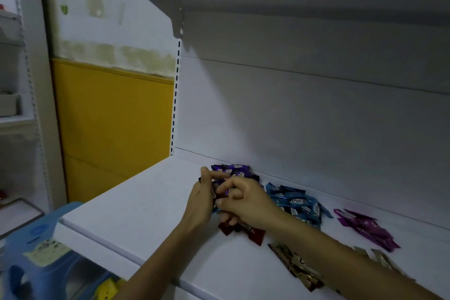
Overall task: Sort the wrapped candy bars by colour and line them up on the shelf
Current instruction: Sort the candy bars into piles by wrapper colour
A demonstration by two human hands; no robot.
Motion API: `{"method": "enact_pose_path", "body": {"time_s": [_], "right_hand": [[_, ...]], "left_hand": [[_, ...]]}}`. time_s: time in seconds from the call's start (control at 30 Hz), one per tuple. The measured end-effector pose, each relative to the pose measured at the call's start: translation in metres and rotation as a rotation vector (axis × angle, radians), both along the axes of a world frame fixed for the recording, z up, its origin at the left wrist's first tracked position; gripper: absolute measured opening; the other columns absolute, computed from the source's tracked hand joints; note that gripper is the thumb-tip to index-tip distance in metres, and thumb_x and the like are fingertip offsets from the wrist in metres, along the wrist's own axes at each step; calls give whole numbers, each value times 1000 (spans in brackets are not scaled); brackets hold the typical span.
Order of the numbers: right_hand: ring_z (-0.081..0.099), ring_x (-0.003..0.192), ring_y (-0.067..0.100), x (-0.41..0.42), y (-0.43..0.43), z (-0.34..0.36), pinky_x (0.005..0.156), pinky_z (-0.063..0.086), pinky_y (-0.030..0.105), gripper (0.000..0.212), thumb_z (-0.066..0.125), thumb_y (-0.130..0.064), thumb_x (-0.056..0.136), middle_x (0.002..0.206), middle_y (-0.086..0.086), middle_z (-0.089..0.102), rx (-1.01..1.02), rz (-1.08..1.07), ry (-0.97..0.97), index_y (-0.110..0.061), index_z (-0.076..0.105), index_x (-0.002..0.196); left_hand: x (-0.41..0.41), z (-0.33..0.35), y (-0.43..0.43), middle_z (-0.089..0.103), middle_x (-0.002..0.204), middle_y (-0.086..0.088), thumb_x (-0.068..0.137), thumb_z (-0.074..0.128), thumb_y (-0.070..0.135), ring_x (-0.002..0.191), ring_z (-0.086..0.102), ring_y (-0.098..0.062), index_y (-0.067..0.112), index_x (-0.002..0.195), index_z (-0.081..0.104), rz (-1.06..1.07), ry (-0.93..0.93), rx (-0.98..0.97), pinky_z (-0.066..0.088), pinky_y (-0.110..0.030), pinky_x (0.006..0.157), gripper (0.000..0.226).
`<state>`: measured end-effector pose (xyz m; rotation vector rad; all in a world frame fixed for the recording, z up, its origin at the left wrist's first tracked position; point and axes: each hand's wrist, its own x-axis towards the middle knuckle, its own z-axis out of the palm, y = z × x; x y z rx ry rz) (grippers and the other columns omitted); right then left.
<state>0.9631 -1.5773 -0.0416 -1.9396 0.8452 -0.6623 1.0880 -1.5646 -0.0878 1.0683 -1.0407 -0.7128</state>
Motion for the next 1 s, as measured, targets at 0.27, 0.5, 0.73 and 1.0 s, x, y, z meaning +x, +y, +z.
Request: {"method": "enact_pose_path", "body": {"time_s": [0.27,0.5,0.73,1.0], "right_hand": [[65,52,12,-80,-32,15,46,48,19,9,65,-6,87,70,0,72,-1,-299,-120,-14,63,92],[66,74,20,-145,-96,-7,64,53,30,8,67,-5,85,88,11,71,14,-749,-134,-12,65,84],[57,75,14,-155,-101,-22,54,37,25,30,69,-46,81,83,-6,58,-293,-764,443,-24,51,91],[52,47,5,-126,-54,9,42,39,16,26,66,-45,84,66,-9,68,32,-241,-27,-20,70,86]], "left_hand": [[-20,27,-6,65,58,2,103,30,37,56,63,-4,11,87,66,74,68,-57,48,-13,51,47],[-52,17,-13,32,44,9,102,24,34,37,25,-5,9,90,59,-59,196,138,21,-21,37,44],[-76,9,-15,62,70,3,94,58,26,70,61,-7,29,115,47,-89,31,140,46,-19,64,24],[-94,6,-18,62,72,3,86,69,15,68,59,-1,21,122,47,-2,-491,-156,47,-12,63,43]]}}
